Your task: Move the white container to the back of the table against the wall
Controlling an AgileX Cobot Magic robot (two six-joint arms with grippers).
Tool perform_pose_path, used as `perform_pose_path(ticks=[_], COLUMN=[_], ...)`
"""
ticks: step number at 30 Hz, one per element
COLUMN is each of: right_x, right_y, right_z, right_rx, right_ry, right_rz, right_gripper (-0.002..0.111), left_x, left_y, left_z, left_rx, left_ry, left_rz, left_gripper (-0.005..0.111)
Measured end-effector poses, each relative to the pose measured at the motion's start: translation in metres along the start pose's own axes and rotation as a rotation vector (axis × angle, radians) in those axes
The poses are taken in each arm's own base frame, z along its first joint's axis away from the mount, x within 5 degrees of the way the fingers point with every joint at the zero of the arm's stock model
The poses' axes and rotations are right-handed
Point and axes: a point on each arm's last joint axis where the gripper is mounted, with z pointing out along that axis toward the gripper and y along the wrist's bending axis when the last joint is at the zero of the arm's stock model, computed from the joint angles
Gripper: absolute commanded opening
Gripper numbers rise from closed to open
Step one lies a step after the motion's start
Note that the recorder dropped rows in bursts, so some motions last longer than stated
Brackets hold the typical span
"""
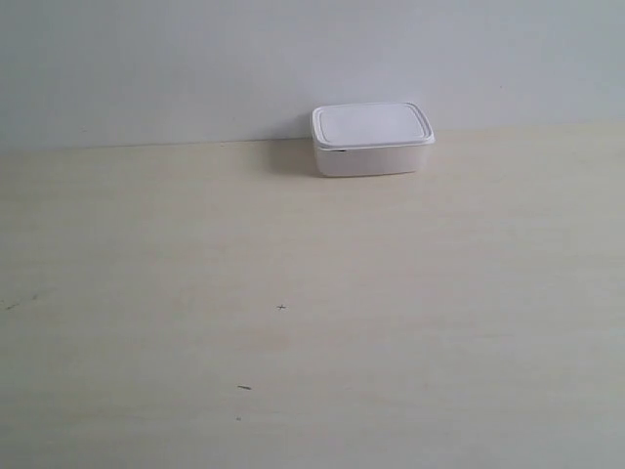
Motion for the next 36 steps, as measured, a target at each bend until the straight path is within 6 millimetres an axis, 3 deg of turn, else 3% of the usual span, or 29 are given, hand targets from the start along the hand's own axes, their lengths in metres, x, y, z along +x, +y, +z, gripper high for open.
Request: perform_pose_path(ticks=[8,26,30,33,36], right_x=[0.001,0.0,0.0,0.0,-0.003], right_y=[-0.011,-0.011,-0.011,-0.011,-0.01], right_z=[0.017,0.017,0.017,0.015,0.009], right_rx=[0.084,0.089,0.089,0.087,0.079], right_ry=[-0.04,-0.048,-0.048,-0.056,-0.084], right_rz=[0.026,0.026,0.026,0.025,0.023], right_gripper=[0.0,0.0,0.0,0.0,0.0], left_x=[0.007,0.008,-0.007,-0.032,-0.044], left_y=[0.004,0.002,-0.004,-0.003,0.002], left_z=[0.018,0.018,0.004,-0.023,-0.039], left_rx=[-0.04,-0.034,0.022,0.041,0.011], left_ry=[-0.042,-0.04,-0.108,-0.269,-0.369], left_rz=[0.025,0.02,-0.002,-0.024,-0.021], left_gripper=[0.0,0.0,0.0,0.0,0.0])
